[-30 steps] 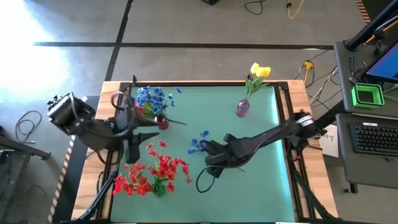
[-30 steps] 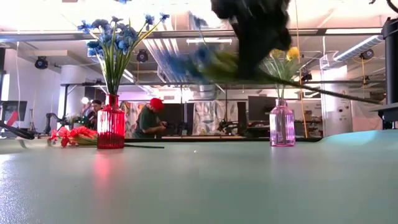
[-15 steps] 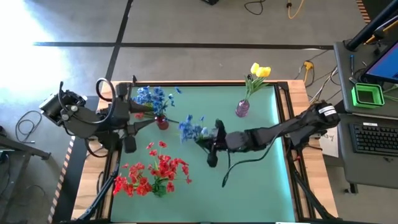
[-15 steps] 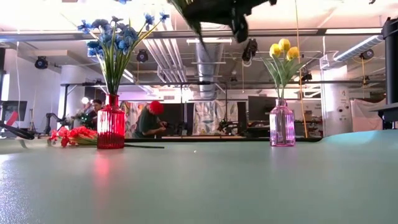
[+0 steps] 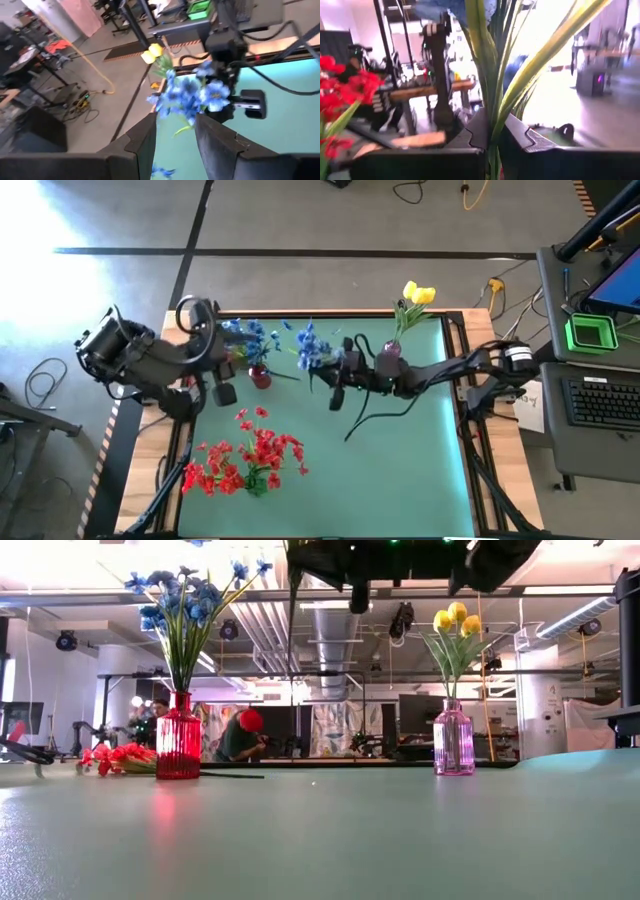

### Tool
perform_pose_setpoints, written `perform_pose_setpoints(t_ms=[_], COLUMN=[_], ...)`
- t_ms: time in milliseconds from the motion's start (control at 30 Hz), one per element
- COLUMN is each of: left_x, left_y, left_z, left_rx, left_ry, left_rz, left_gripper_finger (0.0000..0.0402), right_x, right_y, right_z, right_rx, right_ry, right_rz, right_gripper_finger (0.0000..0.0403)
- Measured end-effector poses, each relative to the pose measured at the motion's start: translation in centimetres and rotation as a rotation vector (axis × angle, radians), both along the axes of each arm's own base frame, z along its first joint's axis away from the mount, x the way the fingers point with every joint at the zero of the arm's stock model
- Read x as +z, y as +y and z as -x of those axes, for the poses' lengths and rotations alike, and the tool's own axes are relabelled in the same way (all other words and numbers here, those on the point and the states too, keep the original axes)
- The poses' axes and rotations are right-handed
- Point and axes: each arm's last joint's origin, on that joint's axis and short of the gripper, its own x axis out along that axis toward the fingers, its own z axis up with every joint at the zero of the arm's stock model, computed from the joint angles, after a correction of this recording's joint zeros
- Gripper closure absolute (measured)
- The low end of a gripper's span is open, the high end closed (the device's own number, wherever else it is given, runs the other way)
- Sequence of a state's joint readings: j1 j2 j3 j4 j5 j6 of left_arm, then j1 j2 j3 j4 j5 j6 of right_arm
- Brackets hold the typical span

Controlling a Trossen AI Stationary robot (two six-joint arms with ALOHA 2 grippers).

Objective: Sort flowers into vase by color
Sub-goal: Put the blue flower into the red vase

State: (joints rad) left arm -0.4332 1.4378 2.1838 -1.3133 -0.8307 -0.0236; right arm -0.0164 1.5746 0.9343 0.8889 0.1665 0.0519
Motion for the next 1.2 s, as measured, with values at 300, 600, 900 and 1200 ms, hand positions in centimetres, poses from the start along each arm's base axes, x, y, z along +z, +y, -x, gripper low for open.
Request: perform_pose_setpoints(t_ms=[300,600,900,1200], left_x=[0.5,-1.2,-3.4,-3.8], left_y=[1.7,2.2,3.4,4.9], left_z=[1.4,2.7,5.6,9.6], left_rx=[0.034,0.017,0.019,0.035], left_ry=[-0.006,-0.026,-0.167,-0.314], left_rz=[-0.016,0.007,0.064,0.159], left_gripper_finger=[0.0279,0.0279,0.0279,0.0279], right_x=[-0.9,-1.4,-2.4,-3.5], right_y=[-4.6,-7.0,-7.6,-8.0], right_z=[-1.3,-3.4,-6.6,-8.9], right_rx=[0.104,0.15,0.273,0.305], right_ry=[-0.127,-0.157,-0.257,-0.335], right_rz=[0.072,0.113,0.13,0.161], right_gripper_finger=[0.0385,0.0385,0.0385,0.0385])
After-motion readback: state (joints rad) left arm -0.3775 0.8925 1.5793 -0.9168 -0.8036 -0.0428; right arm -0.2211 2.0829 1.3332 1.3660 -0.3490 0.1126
